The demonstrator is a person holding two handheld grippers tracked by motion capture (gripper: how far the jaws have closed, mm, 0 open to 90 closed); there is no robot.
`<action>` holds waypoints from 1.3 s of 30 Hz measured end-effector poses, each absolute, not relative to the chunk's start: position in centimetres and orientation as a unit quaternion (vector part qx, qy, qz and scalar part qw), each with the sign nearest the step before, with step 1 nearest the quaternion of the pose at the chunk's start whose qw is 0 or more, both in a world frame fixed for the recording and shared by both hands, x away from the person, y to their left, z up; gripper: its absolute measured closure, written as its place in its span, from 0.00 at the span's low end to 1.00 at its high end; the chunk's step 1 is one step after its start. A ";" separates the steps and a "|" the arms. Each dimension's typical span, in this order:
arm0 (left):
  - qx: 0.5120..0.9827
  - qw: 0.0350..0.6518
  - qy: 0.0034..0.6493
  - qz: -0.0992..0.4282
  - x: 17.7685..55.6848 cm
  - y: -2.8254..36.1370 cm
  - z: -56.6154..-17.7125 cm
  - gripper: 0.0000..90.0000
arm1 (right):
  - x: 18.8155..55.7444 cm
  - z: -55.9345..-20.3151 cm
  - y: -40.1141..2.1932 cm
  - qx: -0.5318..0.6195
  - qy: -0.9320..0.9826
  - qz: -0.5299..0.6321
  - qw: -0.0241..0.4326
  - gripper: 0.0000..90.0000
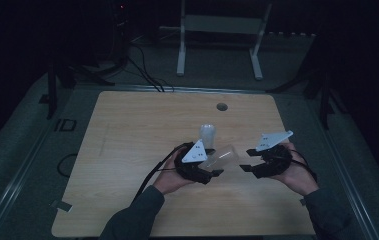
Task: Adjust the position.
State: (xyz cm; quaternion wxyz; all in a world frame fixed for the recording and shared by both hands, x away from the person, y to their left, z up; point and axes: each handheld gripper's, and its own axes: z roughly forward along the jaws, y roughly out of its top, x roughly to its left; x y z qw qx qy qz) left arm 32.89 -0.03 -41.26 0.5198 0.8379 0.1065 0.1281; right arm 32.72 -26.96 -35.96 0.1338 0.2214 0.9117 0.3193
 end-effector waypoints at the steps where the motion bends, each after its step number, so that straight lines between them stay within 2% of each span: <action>1: 0.839 0.519 0.106 0.128 32.9 0.0 -41.2 0.34 | 32.8 -35.9 -26.9 0.220 0.913 0.318 0.132 0.45; 17: 0.850 0.504 0.095 0.116 33.0 0.1 -41.4 0.34 | 33.1 -35.3 -26.2 0.184 0.935 0.280 0.113 0.40; 39: 0.863 0.486 0.086 0.109 33.2 0.1 -41.6 0.34 | 33.4 -34.1 -25.3 0.143 0.954 0.242 0.100 0.39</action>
